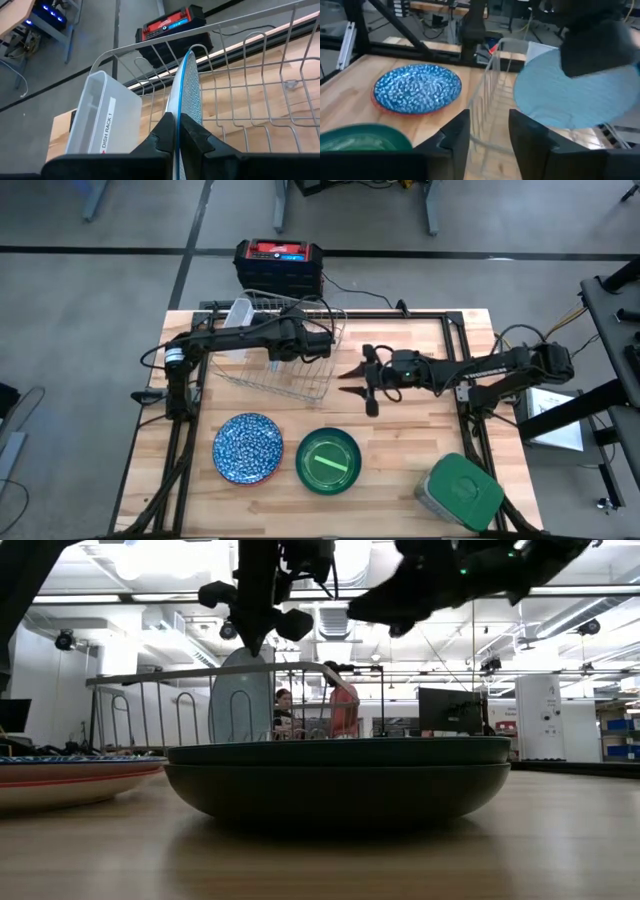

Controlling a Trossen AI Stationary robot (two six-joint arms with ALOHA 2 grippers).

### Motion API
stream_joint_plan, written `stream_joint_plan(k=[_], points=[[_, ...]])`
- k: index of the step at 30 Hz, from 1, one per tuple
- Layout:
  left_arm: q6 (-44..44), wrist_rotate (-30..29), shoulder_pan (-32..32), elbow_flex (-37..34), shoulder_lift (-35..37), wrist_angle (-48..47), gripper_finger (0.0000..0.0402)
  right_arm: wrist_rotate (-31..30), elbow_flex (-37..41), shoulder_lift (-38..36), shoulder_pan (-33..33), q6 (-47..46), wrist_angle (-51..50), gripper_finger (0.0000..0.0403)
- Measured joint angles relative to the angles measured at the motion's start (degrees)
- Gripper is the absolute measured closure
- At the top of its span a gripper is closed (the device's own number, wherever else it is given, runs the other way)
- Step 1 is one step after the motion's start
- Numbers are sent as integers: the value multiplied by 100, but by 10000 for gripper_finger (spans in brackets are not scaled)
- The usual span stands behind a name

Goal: Sort dishes
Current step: Put the light blue patterned plate into the dish rack

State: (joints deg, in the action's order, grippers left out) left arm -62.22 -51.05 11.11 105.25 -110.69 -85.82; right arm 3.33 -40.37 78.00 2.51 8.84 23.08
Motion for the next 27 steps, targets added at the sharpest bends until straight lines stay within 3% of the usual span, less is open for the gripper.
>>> stream_joint_plan(k=[10, 17, 27], points=[[-184, 133, 109, 97, 17, -80, 399, 20, -544, 1267, -358, 220, -24, 369], [150, 141, 220, 472, 24, -170, 399, -54, -771, 1726, -374, 290, -30, 400], [122, 223, 333, 422, 33, -323, 399, -1708, -778, 1793, -347, 429, -369, 402]])
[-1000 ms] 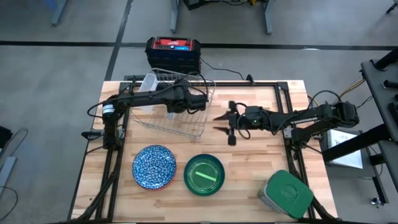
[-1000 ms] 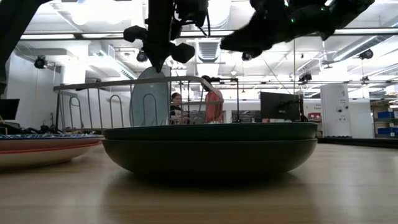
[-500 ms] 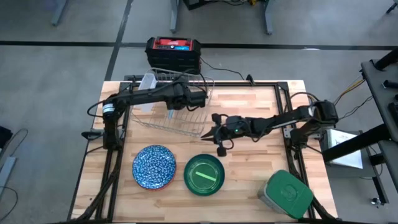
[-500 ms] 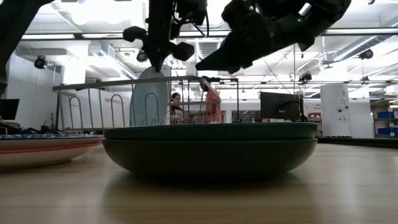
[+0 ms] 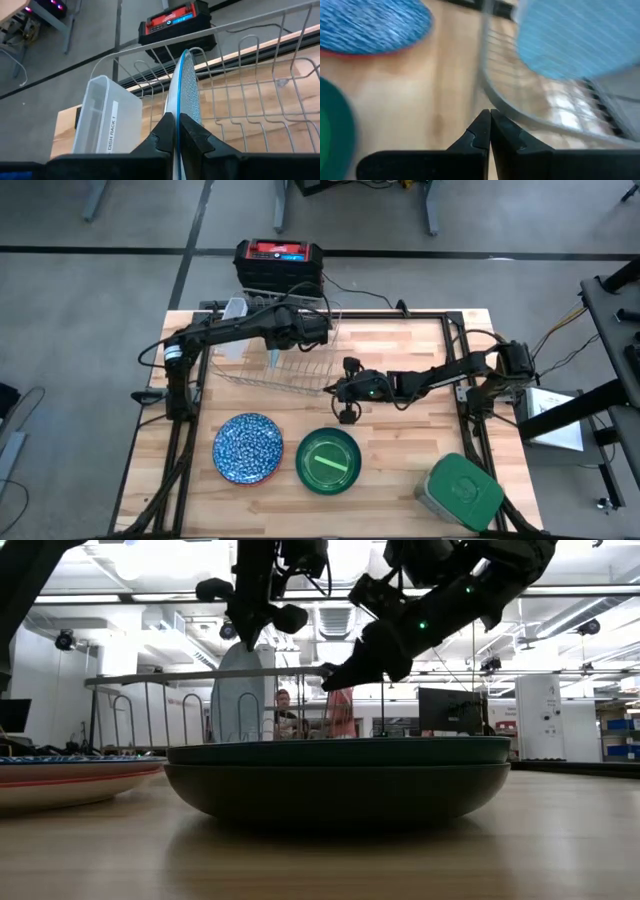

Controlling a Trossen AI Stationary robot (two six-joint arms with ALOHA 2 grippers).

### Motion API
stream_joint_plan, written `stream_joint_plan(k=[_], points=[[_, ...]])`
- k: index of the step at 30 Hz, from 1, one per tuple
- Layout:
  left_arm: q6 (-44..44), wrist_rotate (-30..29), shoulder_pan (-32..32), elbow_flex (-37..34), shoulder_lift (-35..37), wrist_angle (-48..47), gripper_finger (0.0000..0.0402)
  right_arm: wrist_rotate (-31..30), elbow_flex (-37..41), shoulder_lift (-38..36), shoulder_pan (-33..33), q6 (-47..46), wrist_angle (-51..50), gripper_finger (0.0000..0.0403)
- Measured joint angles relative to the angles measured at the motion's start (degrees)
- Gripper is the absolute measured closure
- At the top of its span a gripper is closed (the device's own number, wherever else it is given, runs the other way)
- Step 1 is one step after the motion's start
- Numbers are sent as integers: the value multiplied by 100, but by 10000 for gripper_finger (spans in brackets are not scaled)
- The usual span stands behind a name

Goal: Sort dishes
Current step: Put the light blue patterned plate into the dish rack

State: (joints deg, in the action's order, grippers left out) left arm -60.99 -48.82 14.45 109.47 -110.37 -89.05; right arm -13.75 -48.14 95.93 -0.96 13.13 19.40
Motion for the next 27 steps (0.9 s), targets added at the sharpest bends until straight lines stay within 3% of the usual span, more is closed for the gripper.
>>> stream_joint_plan(k=[4, 17, 27], points=[[28, 180, 31, 2, 4, -14, 399, -426, 0, -21, 27, 1, -88, 402], [-296, 301, -1, -106, 5, -29, 397, -485, 0, -30, 25, 23, -83, 403], [-459, 353, 1, -402, 5, -4, 346, -506, 0, -32, 27, 32, -110, 403]])
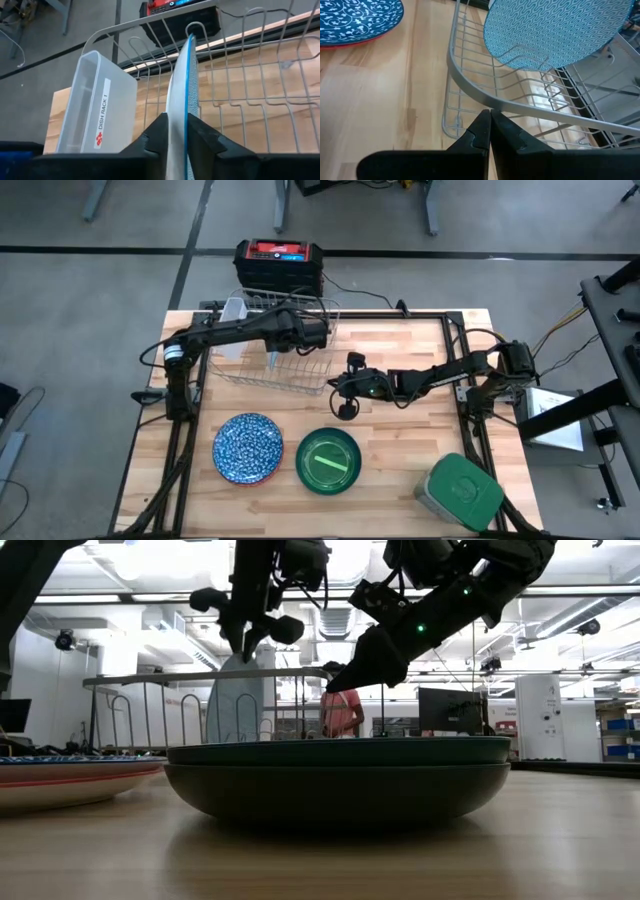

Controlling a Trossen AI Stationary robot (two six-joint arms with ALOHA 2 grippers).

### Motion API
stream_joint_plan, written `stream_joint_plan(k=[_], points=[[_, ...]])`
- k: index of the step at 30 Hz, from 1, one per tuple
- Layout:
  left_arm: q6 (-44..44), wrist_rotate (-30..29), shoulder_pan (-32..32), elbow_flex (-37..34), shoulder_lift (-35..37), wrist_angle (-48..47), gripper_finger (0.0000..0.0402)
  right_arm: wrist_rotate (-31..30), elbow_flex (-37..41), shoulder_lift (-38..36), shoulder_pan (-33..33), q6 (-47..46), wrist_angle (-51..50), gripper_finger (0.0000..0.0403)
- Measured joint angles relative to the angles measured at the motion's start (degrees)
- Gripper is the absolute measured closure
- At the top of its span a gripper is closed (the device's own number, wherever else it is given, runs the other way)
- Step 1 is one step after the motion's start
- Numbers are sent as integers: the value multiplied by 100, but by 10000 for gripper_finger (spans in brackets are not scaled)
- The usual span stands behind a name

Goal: Sort dishes
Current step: Put the light blue patterned plate into the dish rack

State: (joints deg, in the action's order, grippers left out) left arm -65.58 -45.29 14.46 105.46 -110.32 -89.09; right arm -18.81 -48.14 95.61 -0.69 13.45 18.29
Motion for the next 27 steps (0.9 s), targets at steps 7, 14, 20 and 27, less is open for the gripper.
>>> stream_joint_plan(k=[7, 14, 20, 27], points=[[45, 62, 7, -38, 0, 10, 281, 3, 0, -2, 0, 9, -5, 403], [177, 284, 4, -38, -1, 20, 209, 12, 0, -7, -2, 20, -9, 403], [258, 335, 0, -38, -1, 54, 172, 22, 0, -7, -2, 26, -10, 403], [404, 438, -27, -38, -1, 196, 156, 22, 0, -7, -2, 29, -10, 403]])
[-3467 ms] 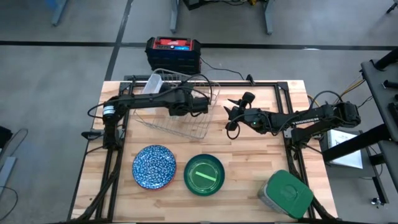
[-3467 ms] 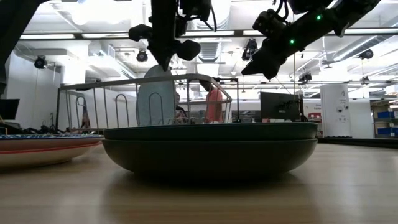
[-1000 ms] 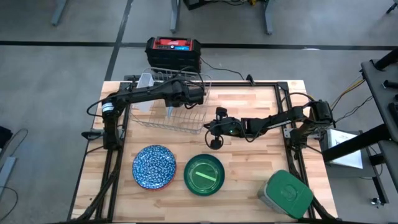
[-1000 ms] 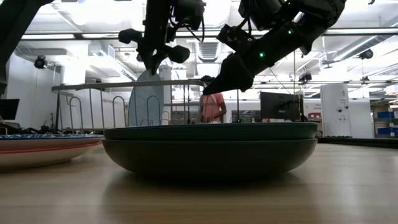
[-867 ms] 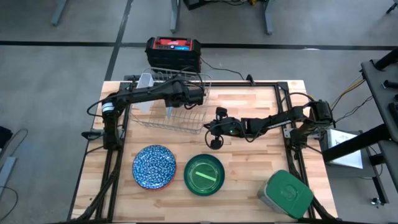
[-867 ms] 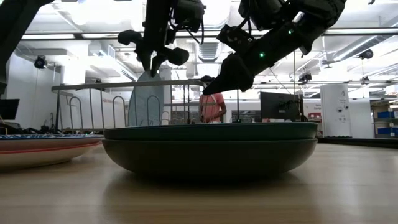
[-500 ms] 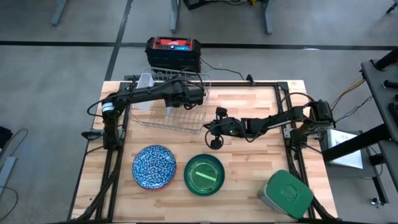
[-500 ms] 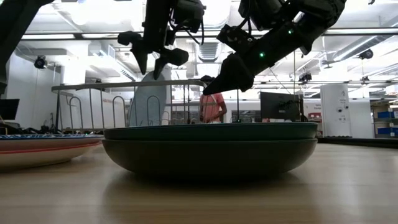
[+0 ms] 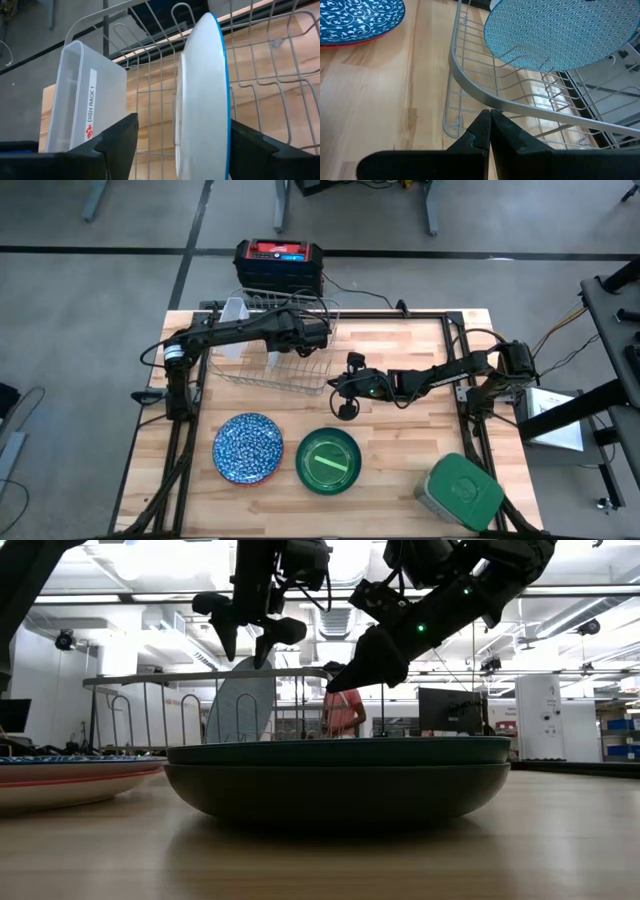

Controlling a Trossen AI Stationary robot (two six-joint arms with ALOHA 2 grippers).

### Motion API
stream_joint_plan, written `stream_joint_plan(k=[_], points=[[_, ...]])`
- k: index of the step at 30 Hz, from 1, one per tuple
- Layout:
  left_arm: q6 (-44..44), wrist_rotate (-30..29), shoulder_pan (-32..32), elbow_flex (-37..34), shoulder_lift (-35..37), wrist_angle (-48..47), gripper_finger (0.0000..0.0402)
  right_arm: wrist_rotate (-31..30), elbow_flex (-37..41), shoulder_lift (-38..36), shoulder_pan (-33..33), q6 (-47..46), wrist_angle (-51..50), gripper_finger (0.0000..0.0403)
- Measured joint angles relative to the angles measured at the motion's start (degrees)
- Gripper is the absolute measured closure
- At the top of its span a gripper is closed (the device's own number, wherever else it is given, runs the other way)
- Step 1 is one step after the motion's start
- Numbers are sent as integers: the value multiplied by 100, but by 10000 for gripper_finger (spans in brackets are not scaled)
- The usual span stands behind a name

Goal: Sort dishes
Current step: Put the light blue patterned plate into the dish rack

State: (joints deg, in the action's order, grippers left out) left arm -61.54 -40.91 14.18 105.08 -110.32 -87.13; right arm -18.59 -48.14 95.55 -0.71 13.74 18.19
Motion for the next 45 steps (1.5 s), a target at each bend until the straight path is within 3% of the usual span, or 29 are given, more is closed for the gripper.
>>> stream_joint_plan(k=[16, 19, 37, 45], points=[[-2, 313, -70, 0, -2, 13, 127, 0, 2, 0, -2, 46, -39, 403], [132, 614, -75, 0, -2, 12, 123, 1, 2, 0, -2, 46, -41, 403], [558, 1436, -253, 0, -44, 11, 122, 0, 2, 0, -2, 74, -41, 403], [765, 1455, -341, 0, -46, 11, 122, 1, 2, 0, -2, 81, -43, 403]])
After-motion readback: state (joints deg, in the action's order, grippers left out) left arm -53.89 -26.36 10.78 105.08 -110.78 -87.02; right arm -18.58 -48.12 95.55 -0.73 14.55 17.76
